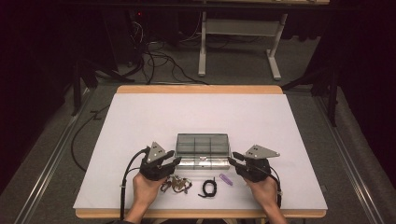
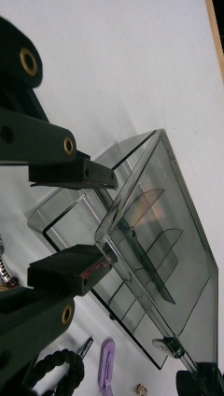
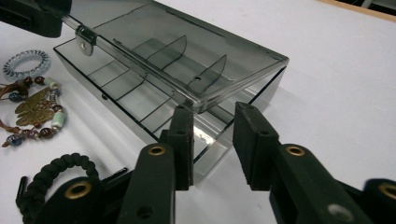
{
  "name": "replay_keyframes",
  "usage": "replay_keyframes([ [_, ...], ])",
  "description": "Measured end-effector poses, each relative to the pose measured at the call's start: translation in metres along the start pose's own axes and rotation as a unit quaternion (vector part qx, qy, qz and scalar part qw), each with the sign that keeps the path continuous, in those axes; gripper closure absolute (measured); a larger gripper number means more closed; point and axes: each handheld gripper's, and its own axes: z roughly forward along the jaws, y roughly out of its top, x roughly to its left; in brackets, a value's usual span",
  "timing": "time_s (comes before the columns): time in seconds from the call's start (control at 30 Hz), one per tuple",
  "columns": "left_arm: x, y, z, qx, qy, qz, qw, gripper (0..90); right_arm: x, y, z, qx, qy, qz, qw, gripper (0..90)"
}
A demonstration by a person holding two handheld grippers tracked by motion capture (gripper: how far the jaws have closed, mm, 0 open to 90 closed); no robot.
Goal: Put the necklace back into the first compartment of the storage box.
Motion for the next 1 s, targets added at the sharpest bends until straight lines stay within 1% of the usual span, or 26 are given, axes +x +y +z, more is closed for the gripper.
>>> replay_keyframes([
  [0.03,0.000,0.001,0.000,0.000,0.000,0.000,1.0000,59.1,-0.001,0.000,0.000,-0.001,-0.001,0.001,1.0000,66.3],
  [0.07,0.002,0.002,0.001,-0.003,0.003,-0.006,1.0000,56.9,-0.002,0.001,0.000,-0.004,-0.001,-0.003,1.0000,64.1],
  [0.1,0.002,0.002,0.001,-0.003,0.003,-0.006,1.0000,55.3,-0.002,0.001,0.000,-0.004,-0.001,-0.003,1.0000,64.1],
  [0.13,0.003,0.004,0.002,0.002,0.006,-0.006,1.0000,53.9,-0.002,0.001,0.001,-0.008,0.001,-0.001,1.0000,62.8],
  [0.27,0.000,0.006,0.004,0.002,-0.001,-0.003,1.0000,52.2,-0.004,0.003,0.002,-0.011,0.002,-0.005,0.9999,61.2],
  [0.33,0.000,0.006,0.007,0.003,-0.005,-0.003,1.0000,51.2,-0.004,0.006,0.003,-0.006,0.002,-0.005,1.0000,59.7],
  [0.37,0.000,0.006,0.007,0.003,-0.005,-0.003,1.0000,51.0,-0.005,0.007,0.003,-0.007,0.001,-0.009,0.9999,59.5],
  [0.43,0.000,0.008,0.009,0.006,-0.005,-0.003,1.0000,50.6,-0.005,0.009,0.003,-0.008,0.000,-0.008,0.9999,59.4],
  [0.47,0.000,0.009,0.009,0.003,-0.008,-0.007,0.9999,50.3,-0.005,0.010,0.003,-0.010,0.001,-0.010,0.9999,59.3],
  [0.5,0.001,0.012,0.010,-0.003,-0.011,-0.018,0.9998,49.8,-0.005,0.012,0.004,-0.010,0.002,-0.009,0.9999,59.1],
  [0.57,0.001,0.012,0.010,-0.004,-0.011,-0.021,0.9997,49.7,-0.005,0.013,0.004,-0.009,0.003,-0.009,0.9999,59.0],
  [0.6,0.003,0.013,0.012,-0.002,-0.012,-0.027,0.9996,49.5,-0.007,0.015,0.005,-0.009,0.005,-0.013,0.9999,58.4],
  [0.63,0.003,0.013,0.012,-0.002,-0.012,-0.027,0.9996,49.4,-0.007,0.015,0.005,-0.009,0.005,-0.013,0.9999,58.4],
  [0.67,0.005,0.014,0.014,-0.001,-0.018,-0.027,0.9995,48.9,-0.008,0.018,0.005,-0.011,0.004,-0.014,0.9998,57.3],
  [0.73,0.006,0.014,0.015,0.000,-0.019,-0.028,0.9994,47.9,-0.008,0.019,0.005,-0.016,0.002,-0.018,0.9997,57.3],
  [0.77,0.008,0.015,0.017,0.002,-0.016,-0.025,0.9995,47.3,-0.009,0.023,0.006,-0.017,-0.003,-0.024,0.9996,57.0],
  [0.8,0.008,0.015,0.018,0.001,-0.016,-0.023,0.9996,47.3,-0.009,0.023,0.006,-0.017,-0.003,-0.024,0.9996,57.0],
  [0.93,0.004,0.021,0.023,-0.006,-0.020,-0.015,0.9997,45.8,-0.012,0.028,0.010,-0.020,-0.005,-0.022,0.9996,56.8],
  [0.97,0.004,0.021,0.023,-0.006,-0.020,-0.015,0.9997,45.7,-0.013,0.028,0.010,-0.020,-0.005,-0.023,0.9995,56.9],
  [1.0,0.003,0.022,0.026,-0.004,-0.020,-0.011,0.9997,45.6,-0.014,0.028,0.011,-0.023,-0.004,-0.020,0.9995,56.8],
])
